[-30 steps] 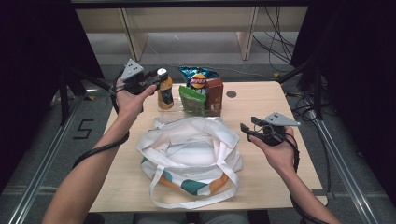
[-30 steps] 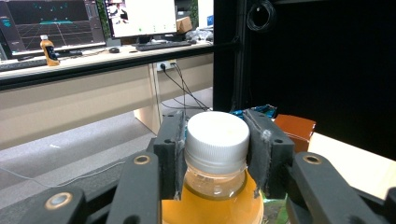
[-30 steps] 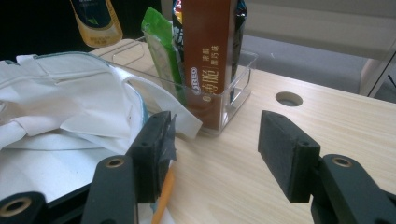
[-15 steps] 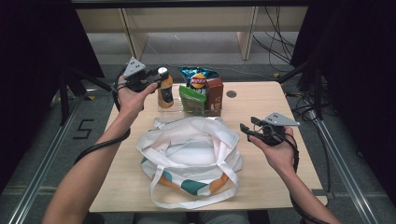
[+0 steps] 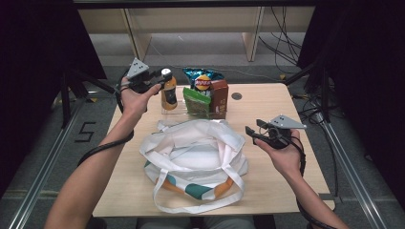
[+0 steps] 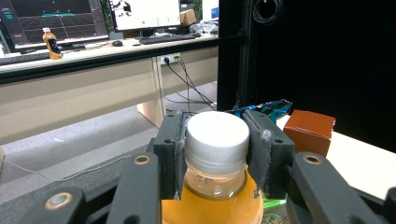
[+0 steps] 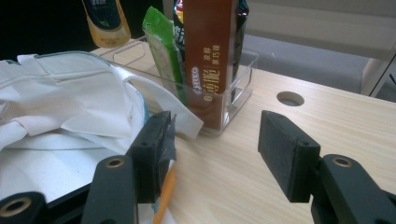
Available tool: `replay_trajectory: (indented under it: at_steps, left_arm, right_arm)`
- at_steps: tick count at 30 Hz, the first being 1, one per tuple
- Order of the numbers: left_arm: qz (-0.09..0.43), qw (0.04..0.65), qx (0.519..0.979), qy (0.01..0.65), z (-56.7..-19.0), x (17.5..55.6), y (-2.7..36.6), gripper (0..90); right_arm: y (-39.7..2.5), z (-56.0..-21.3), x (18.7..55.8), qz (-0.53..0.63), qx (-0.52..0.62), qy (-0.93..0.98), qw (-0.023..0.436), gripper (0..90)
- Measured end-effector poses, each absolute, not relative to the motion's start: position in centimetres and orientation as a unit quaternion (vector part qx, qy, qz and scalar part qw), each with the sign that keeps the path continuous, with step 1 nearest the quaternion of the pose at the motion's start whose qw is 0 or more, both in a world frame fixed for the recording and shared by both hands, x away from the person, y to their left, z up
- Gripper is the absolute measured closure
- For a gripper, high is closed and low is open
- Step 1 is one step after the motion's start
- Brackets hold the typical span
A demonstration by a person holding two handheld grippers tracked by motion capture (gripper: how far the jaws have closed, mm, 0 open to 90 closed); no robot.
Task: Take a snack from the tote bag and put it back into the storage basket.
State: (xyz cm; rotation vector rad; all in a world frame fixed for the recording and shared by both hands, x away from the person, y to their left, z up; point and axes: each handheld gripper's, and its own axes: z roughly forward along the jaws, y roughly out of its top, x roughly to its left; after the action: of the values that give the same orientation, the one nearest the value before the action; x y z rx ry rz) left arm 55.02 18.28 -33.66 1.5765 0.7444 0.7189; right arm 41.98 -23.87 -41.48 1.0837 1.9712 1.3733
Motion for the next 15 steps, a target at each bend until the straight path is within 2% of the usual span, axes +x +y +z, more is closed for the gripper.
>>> replay_trajectory:
  at_steps: [8,11,15]
  left_arm:
    - [0.309,0.585,0.679,0.318,-33.95,55.30,18.22,59.2]
    - [0.308,0.584,0.680,0.319,-34.05,55.38,18.21,59.1]
    - [0.310,0.582,0.681,0.318,-34.13,55.49,18.27,59.1]
  right_arm:
    - [-23.85,-41.45,41.89,0.501,0.404,0.724,0.248,45.2]
    - [-23.85,-41.60,42.06,0.507,0.397,0.719,0.263,45.2]
    - [-23.71,-41.55,41.85,0.503,0.409,0.720,0.248,45.2]
